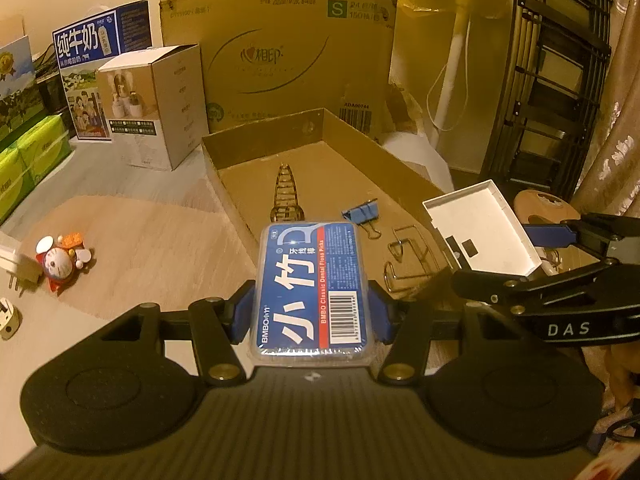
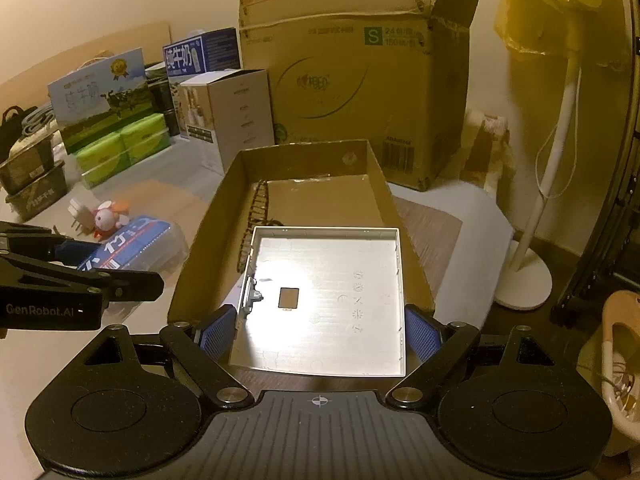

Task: Organize rigid objects
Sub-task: 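Carry the toothpick box and white lid with both tools over the cardboard box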

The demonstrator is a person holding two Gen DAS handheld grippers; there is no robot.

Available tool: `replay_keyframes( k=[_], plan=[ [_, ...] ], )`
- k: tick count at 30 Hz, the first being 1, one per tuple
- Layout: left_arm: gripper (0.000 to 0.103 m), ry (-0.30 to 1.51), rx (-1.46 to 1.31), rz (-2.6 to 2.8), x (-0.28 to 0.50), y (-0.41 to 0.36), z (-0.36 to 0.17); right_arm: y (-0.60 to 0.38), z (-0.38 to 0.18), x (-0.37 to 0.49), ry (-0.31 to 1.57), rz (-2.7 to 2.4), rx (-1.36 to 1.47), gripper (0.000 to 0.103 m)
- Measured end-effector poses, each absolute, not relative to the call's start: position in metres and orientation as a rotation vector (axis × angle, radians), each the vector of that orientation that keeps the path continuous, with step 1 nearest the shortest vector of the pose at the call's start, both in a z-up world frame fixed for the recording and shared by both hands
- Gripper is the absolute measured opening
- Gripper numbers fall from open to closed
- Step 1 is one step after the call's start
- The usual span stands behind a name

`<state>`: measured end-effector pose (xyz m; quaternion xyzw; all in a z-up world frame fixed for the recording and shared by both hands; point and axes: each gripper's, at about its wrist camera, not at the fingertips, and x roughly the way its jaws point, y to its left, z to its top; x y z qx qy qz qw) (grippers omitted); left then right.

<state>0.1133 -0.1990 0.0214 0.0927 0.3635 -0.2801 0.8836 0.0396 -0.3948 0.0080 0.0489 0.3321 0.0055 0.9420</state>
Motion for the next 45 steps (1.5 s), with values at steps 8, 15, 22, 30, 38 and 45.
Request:
replay_keyframes(
  k=[8, 15, 22, 30, 38, 45],
  plan=[
    [0.054, 0.739, 0.189, -0.576, 0.132, -0.201, 0.029, -0.399, 0.016, 0.063, 0.674, 0.021, 0.082, 0.087],
    [0.054, 0.738, 0.17, -0.558, 0.167, -0.206, 0.03, -0.408, 0.022, 0.094, 0.682, 0.04, 0.078, 0.087],
    [0.054, 0.731, 0.177, -0.541, 0.214, -0.218, 0.028, -0.42, 0.018, 0.138, 0.699, 0.056, 0.052, 0.087],
    [0.054, 0.74, 0.17, -0.515, 0.273, -0.23, 0.014, -0.431, 0.009, 0.191, 0.718, 0.096, 0.02, 0.087],
    [0.054, 0.757, 0.188, -0.512, 0.311, -0.244, -0.001, -0.435, -0.007, 0.236, 0.76, 0.118, -0.035, 0.087],
    [0.054, 0.749, 0.204, -0.508, 0.333, -0.255, -0.009, -0.437, -0.012, 0.26, 0.778, 0.123, -0.077, 0.087]
  ],
)
